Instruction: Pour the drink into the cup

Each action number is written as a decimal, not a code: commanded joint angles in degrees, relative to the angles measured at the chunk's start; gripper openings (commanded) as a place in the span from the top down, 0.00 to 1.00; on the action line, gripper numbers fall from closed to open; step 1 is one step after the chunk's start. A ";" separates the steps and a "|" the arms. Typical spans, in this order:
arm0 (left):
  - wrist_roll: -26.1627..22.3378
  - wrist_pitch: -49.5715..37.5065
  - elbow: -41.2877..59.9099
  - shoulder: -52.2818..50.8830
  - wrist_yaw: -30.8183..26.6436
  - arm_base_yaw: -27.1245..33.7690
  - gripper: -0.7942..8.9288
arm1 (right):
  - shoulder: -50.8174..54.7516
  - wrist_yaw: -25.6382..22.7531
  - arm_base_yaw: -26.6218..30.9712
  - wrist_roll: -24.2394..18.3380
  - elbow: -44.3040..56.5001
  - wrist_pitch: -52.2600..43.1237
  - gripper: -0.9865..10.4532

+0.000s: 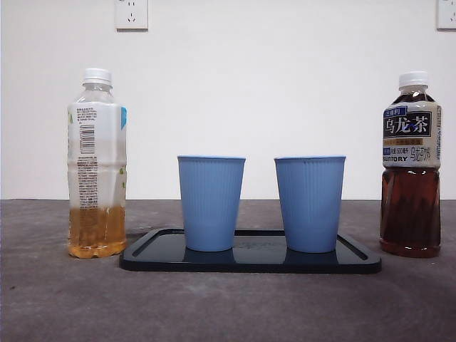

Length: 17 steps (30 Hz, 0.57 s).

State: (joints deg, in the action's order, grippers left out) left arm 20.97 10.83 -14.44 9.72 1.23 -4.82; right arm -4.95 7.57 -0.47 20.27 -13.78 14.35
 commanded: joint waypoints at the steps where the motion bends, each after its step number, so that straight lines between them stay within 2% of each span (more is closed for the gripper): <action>1: 0.31 0.81 -5.92 5.14 1.33 -0.72 0.90 | -3.30 1.11 -0.22 1.16 -4.59 1.22 0.90; 5: -4.90 3.34 -13.29 13.66 5.64 -1.40 0.90 | -8.76 4.28 -0.22 -0.59 -9.84 2.75 0.90; 10: -13.92 4.26 -19.34 23.15 13.81 -1.77 0.90 | -16.83 12.85 -0.22 -5.07 -13.99 2.82 0.90; 13: -16.11 3.96 -20.00 27.12 17.07 -1.99 0.90 | -22.08 15.17 -0.22 -7.52 -14.80 2.82 0.90; 17: -16.59 4.20 -20.00 31.15 18.36 -2.08 0.90 | -30.14 16.83 -0.22 -8.35 -14.86 1.62 0.90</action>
State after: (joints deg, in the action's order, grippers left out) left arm 6.22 15.44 -33.85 40.32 19.35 -6.79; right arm -33.45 24.08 -0.60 13.41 -28.03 16.84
